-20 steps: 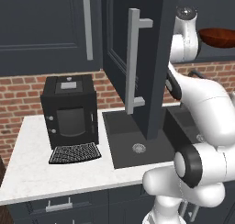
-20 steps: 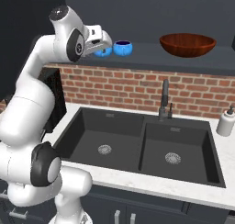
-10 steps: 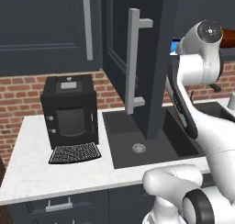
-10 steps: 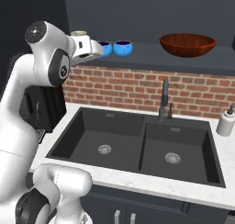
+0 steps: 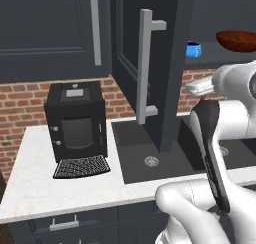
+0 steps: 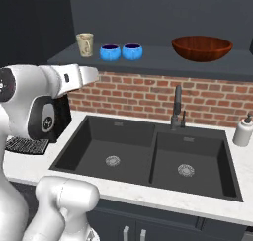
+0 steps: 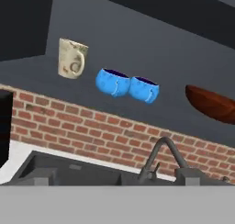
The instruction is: Gather all objects into one cabinet and sort the glasses and bowls to opposite sides.
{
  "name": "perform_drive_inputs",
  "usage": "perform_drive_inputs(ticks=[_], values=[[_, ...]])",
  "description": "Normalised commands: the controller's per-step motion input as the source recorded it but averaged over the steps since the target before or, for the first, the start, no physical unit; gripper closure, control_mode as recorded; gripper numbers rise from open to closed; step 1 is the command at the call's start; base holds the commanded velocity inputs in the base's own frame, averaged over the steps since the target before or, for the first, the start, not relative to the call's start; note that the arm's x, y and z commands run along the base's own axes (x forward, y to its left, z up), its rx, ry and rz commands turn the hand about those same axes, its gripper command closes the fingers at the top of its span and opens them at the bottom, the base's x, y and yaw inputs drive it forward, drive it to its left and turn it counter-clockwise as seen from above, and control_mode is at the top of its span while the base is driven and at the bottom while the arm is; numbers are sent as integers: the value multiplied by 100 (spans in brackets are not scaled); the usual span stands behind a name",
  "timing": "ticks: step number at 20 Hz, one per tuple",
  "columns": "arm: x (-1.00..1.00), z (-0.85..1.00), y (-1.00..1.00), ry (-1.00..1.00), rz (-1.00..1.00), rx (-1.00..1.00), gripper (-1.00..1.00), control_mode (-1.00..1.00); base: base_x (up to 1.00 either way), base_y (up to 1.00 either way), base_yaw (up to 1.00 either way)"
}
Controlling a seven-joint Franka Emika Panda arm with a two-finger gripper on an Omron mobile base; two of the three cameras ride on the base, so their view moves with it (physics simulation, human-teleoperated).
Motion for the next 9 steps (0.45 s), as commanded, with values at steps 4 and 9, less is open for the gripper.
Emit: perform_drive_inputs(ticks=[4, 9], values=[[-100, 6, -2, -24, 0, 0, -100, -100, 0, 0, 0], [-93, 0, 0, -23, 0, 0, -100, -100, 0, 0, 0]])
